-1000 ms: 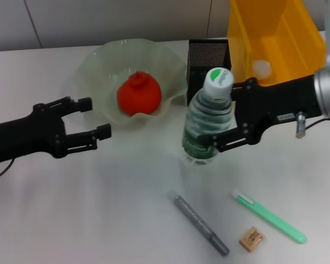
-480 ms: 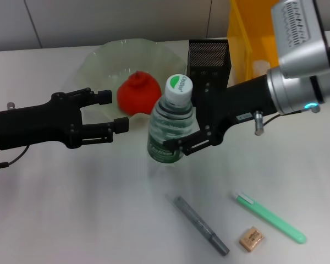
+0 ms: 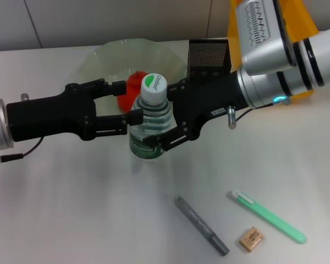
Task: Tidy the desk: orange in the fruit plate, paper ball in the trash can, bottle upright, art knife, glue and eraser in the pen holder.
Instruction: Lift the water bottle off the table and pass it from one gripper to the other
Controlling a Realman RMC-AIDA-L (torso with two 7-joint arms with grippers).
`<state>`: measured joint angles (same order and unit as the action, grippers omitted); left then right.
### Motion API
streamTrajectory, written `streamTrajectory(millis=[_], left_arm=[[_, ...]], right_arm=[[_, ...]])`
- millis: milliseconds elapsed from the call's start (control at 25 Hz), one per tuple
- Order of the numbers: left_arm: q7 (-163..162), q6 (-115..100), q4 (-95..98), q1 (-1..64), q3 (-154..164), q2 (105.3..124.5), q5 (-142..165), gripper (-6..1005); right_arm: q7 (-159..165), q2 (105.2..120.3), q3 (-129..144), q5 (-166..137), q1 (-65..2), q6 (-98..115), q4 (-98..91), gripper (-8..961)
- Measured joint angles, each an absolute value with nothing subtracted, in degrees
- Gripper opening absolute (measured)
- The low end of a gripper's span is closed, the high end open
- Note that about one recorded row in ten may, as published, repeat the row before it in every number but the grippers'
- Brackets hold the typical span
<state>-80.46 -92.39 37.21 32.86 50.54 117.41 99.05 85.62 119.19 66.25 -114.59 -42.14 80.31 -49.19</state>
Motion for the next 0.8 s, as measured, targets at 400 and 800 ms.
streamTrajectory(millis=[400, 800], left_arm=[[-80.95, -91.83, 36.96, 34.13, 49.94, 118.04, 98.94, 854], [-76.88, -90.5, 35.3, 34.16, 50.42, 118.63, 98.4, 855]], right_arm=[[83.66, 119.18, 66.35, -114.59, -45.05, 78.26, -45.03, 791], [83.47, 119.42, 66.36, -114.61, -46.27, 78.27, -44.4, 791]])
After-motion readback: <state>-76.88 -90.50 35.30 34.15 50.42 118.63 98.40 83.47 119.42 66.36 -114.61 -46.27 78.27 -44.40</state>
